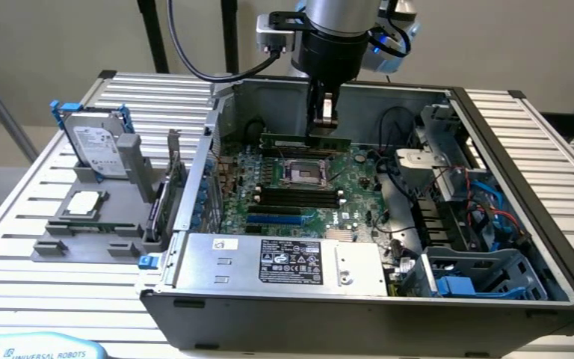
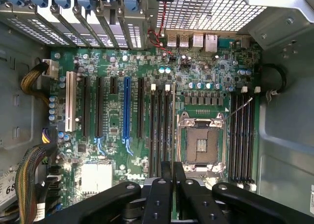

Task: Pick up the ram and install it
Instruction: 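Insert the ram into the slot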

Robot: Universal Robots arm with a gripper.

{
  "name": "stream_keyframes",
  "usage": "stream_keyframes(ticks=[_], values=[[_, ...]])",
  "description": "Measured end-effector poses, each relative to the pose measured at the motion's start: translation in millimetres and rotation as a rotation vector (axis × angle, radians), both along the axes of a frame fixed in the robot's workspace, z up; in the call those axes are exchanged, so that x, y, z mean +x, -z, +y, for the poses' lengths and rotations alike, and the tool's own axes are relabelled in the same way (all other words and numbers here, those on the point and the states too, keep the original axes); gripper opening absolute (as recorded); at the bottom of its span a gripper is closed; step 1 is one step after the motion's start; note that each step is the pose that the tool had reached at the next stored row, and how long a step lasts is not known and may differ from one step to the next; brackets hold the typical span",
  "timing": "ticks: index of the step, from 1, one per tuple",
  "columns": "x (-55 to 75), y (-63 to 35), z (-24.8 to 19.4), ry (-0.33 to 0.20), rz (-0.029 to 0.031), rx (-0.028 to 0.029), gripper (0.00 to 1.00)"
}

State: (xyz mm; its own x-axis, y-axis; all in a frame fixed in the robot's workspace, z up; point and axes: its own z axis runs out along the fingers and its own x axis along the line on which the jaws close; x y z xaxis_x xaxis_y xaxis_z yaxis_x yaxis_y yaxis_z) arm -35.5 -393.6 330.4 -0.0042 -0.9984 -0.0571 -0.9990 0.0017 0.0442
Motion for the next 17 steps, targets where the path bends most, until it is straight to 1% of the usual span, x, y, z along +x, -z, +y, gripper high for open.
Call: stream_keyframes(ticks=[4, 8, 17], values=[[0.0, 0.9, 0.0, 0.000, -0.0001, 0.0002, 0.13], [0.0, 7.0, -0.9, 0.000, -0.0002, 0.0001, 0.13], [0.0, 23.3, -7.9, 0.000, -0.0015, 0.0000, 0.13]])
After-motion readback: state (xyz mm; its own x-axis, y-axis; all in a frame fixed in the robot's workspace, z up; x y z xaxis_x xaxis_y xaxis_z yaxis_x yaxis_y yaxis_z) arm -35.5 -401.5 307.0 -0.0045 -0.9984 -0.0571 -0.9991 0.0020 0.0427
